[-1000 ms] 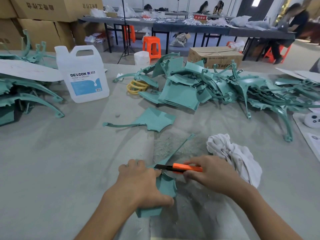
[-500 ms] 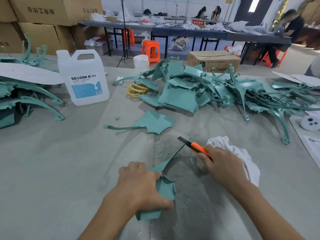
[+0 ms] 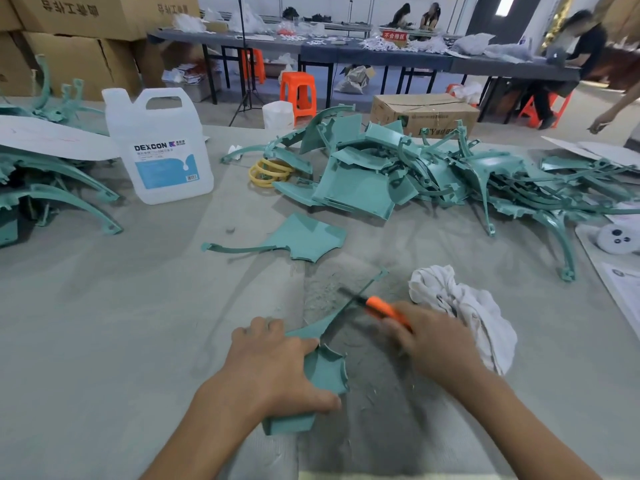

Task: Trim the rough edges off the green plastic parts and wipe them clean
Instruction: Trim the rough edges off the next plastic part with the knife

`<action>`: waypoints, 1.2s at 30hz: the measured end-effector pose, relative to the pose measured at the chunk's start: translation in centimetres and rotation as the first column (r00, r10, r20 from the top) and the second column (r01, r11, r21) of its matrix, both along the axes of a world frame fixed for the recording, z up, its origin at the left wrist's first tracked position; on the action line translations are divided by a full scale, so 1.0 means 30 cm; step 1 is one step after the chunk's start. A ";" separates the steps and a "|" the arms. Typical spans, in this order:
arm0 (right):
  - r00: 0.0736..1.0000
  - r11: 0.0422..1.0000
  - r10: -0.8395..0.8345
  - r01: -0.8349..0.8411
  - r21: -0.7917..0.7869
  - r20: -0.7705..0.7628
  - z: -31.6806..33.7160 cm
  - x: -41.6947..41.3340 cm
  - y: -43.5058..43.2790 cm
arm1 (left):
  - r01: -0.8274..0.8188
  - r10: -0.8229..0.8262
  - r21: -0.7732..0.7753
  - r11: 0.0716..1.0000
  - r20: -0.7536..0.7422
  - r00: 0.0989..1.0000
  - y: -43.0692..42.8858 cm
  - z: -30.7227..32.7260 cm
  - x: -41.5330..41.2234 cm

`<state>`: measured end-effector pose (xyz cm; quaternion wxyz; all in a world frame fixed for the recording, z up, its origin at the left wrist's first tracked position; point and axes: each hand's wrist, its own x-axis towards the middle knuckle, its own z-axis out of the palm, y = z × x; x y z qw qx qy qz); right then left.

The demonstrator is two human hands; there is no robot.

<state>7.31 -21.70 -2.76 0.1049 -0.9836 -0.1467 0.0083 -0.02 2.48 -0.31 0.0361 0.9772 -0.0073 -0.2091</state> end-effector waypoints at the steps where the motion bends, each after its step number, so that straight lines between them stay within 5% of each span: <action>1: 0.994 0.996 -0.080 0.082 -0.030 0.068 0.007 0.014 -0.014 | 0.005 -0.005 0.002 1.000 -0.001 1.000 0.002 -0.002 0.000; 3: 0.979 0.985 -0.144 0.156 -0.072 0.148 0.014 0.024 -0.029 | 0.018 -0.018 0.002 1.000 0.010 1.000 0.018 0.000 -0.008; 7: 0.989 0.980 -0.074 0.048 0.192 0.132 0.015 -0.013 0.002 | -0.040 0.043 -0.056 0.998 0.052 0.998 0.097 0.012 -0.036; 13: 0.985 0.926 -0.115 0.060 0.373 0.127 -0.022 -0.038 0.008 | -0.024 0.030 -0.043 0.999 0.142 0.989 0.075 -0.022 -0.096; 16: 0.979 0.853 -0.178 0.101 0.512 0.102 -0.046 -0.043 0.011 | -0.051 0.067 -0.060 0.997 0.294 0.954 0.047 -0.047 -0.051; 21: 0.954 0.762 -0.260 0.109 0.638 0.148 -0.076 -0.046 0.045 | 0.035 0.228 -0.478 0.878 0.481 0.846 -0.074 -0.095 0.130; 24: 0.948 0.774 -0.269 0.106 0.625 0.172 -0.094 -0.045 0.058 | 0.017 0.293 -0.596 0.803 0.419 0.859 -0.146 -0.134 0.225; 36: 0.876 0.899 -0.268 0.077 0.432 0.401 -0.108 -0.004 0.071 | -0.022 0.278 -0.536 0.844 0.402 0.872 -0.162 -0.216 0.315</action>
